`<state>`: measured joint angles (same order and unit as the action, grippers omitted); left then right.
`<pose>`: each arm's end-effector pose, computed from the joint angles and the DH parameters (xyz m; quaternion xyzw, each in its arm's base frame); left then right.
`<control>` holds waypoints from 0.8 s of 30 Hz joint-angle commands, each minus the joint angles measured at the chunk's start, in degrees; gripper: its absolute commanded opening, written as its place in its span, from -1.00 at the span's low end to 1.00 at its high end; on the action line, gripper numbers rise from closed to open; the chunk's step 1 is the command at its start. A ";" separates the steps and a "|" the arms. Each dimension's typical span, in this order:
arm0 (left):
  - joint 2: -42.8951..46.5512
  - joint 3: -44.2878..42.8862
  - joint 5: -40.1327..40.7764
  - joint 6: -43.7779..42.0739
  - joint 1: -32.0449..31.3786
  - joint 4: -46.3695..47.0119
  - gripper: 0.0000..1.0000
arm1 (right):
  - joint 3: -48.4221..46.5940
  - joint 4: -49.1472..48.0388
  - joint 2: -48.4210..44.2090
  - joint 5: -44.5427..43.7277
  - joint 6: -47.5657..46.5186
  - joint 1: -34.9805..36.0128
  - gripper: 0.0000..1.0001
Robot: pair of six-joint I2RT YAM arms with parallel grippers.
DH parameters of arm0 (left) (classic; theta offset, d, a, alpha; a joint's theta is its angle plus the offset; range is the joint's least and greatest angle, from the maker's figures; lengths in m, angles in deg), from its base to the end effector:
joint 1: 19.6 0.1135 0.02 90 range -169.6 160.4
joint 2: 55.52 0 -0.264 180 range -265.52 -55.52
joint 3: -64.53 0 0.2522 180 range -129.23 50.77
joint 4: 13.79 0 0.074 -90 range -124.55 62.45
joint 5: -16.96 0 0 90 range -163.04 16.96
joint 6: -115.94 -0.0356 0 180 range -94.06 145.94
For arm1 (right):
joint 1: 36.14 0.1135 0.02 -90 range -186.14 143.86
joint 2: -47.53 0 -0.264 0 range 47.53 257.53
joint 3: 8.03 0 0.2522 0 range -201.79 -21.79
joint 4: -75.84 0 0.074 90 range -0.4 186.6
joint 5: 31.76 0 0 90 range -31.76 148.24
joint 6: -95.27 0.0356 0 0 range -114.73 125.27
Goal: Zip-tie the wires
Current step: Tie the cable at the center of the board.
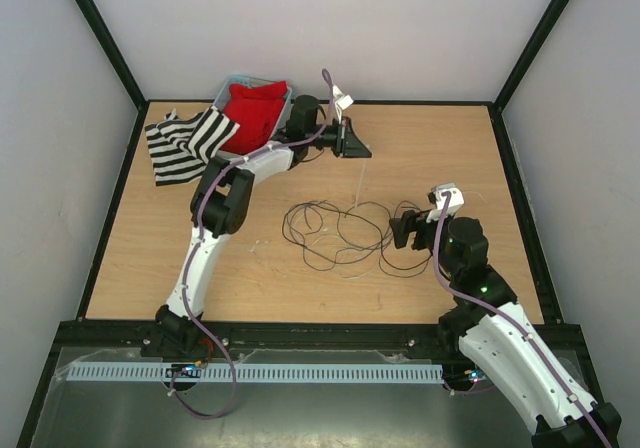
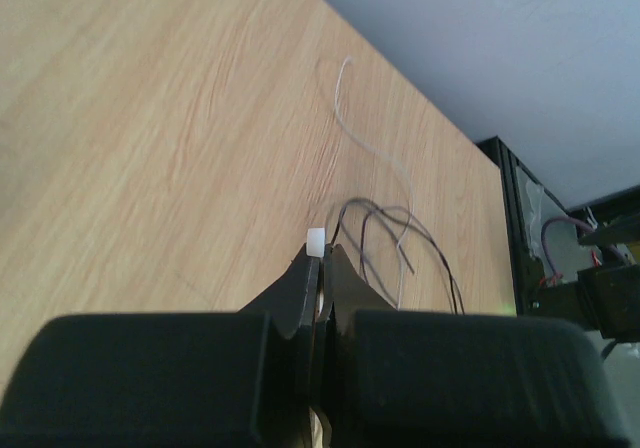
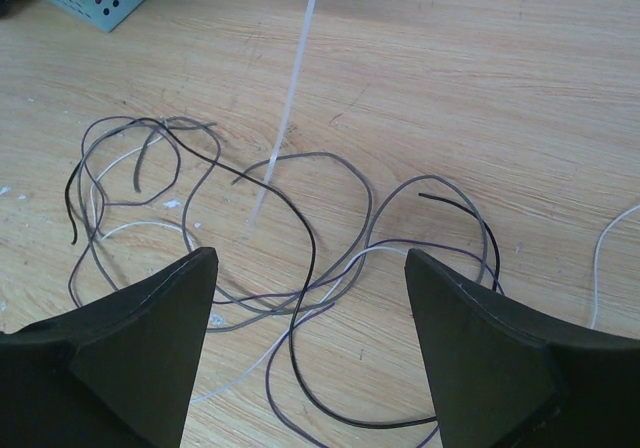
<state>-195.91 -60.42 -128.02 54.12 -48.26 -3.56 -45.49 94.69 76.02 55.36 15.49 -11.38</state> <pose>0.4779 -0.2944 0.2061 0.3140 0.6538 -0.5845 0.3638 0.1324 0.0591 0.2600 -0.0808 0.7610 0.1750 0.6194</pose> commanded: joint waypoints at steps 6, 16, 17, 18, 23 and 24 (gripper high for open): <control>10.37 14.18 -0.73 -4.61 -1.13 1.54 -1.00 | 0.93 -0.10 1.42 3.96 -0.52 -0.23 0.73; 18.69 28.90 3.41 -2.10 -2.19 5.76 -1.00 | 1.48 -2.70 8.08 10.94 0.21 -0.16 0.73; 19.43 30.15 4.01 -2.04 -2.40 6.21 -1.00 | 1.54 -3.04 8.90 11.89 0.38 -0.17 0.72; 19.94 31.24 4.49 -1.74 -2.63 6.62 -1.00 | 1.41 -3.43 9.84 13.36 0.61 -0.16 0.72; 20.90 34.88 5.74 0.69 -3.17 9.39 -1.00 | 0.02 -3.28 13.99 22.09 2.13 -0.04 0.72; 20.99 35.70 6.02 1.05 -3.35 10.02 -1.00 | -0.48 -2.48 14.66 23.48 2.25 0.06 0.72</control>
<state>-177.36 -27.18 -123.37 53.42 -50.95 2.04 -44.48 93.18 88.89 70.58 16.10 -11.38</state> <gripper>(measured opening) 0.002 0.860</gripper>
